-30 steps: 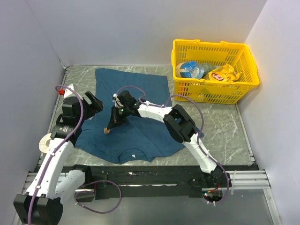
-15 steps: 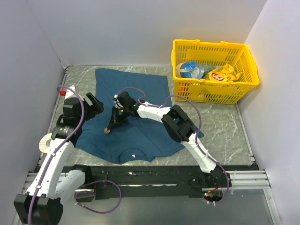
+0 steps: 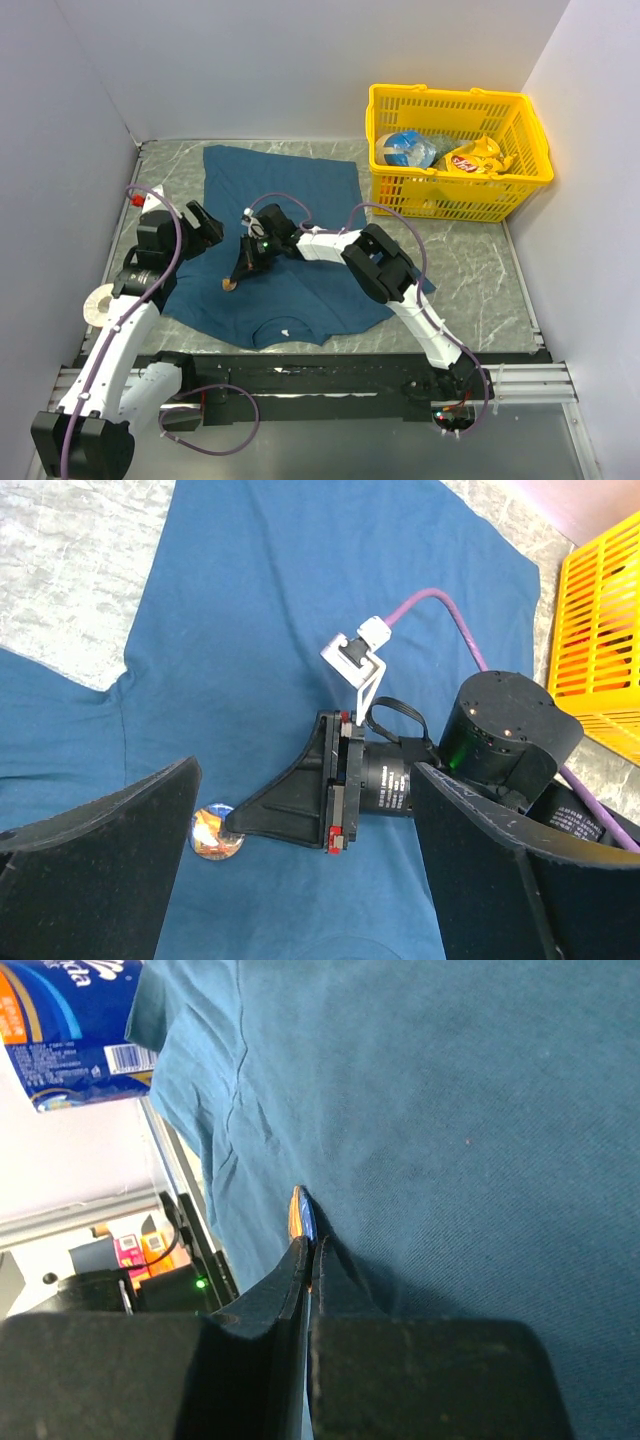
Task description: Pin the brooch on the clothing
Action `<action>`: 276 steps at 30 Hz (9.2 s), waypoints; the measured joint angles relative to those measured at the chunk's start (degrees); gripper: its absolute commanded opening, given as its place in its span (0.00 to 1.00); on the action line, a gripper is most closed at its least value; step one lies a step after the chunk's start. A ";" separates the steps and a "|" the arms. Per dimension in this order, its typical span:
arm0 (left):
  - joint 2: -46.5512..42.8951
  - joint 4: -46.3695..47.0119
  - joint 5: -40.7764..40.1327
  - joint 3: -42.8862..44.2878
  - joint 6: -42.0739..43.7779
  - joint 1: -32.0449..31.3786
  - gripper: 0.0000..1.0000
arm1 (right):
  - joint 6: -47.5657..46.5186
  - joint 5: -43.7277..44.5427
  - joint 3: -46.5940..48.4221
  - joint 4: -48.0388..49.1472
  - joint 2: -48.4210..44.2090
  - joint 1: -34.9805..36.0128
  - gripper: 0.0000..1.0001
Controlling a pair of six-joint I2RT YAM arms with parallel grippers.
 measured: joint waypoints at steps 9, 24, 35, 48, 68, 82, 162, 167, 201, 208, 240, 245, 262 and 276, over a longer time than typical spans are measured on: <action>2.12 -0.13 -1.81 -0.04 -0.83 0.00 0.89 | -3.54 2.34 -2.10 0.07 -2.12 -0.02 0.00; 11.80 -0.28 -5.03 -1.79 -3.61 0.00 0.86 | -5.95 4.68 -6.21 -5.07 -6.95 -3.04 0.00; 13.64 0.66 -6.08 -3.32 -3.63 0.02 0.84 | -6.36 4.31 -9.79 -5.09 -9.73 -3.58 0.00; 20.79 2.34 -6.16 -3.82 -4.74 0.02 0.63 | -8.74 4.98 -10.38 -9.29 -14.58 -3.93 0.00; 28.68 5.51 -4.33 -4.57 -5.03 0.00 0.01 | -12.81 7.28 -7.45 -18.64 -15.04 -5.14 0.00; 39.34 2.10 -9.07 1.99 -8.31 -0.13 0.01 | -14.40 6.84 -1.64 -23.10 -14.03 -5.14 0.00; 30.93 13.75 -36.89 -0.94 6.93 -46.16 0.40 | -20.33 8.96 4.37 -38.10 -13.16 -8.63 0.00; 37.53 11.65 -42.14 3.28 6.27 -48.94 0.32 | -20.20 8.85 4.35 -38.05 -13.16 -8.63 0.00; 45.18 4.35 -54.14 7.63 -1.68 -50.01 0.36 | -19.71 7.23 2.05 -36.06 -13.57 -8.76 0.00; 47.80 3.80 -54.07 7.87 -1.86 -50.01 0.26 | -19.47 6.91 1.38 -35.91 -13.60 -9.05 0.00; 32.54 13.84 -49.37 -3.10 -3.45 -45.62 0.01 | -16.76 1.92 -15.23 -21.07 -27.26 -15.26 1.00; 25.38 20.35 -45.03 -9.09 -2.97 -43.50 0.01 | -18.53 1.79 -20.13 -15.37 -30.97 -15.30 1.00; 10.38 39.30 -18.34 -23.65 2.78 -29.88 0.01 | -25.97 -7.67 -39.82 13.62 -37.05 -15.39 0.98; 8.74 46.27 -4.44 -25.07 7.21 -25.57 0.01 | -29.40 -8.55 -39.80 22.49 -37.20 -13.53 0.91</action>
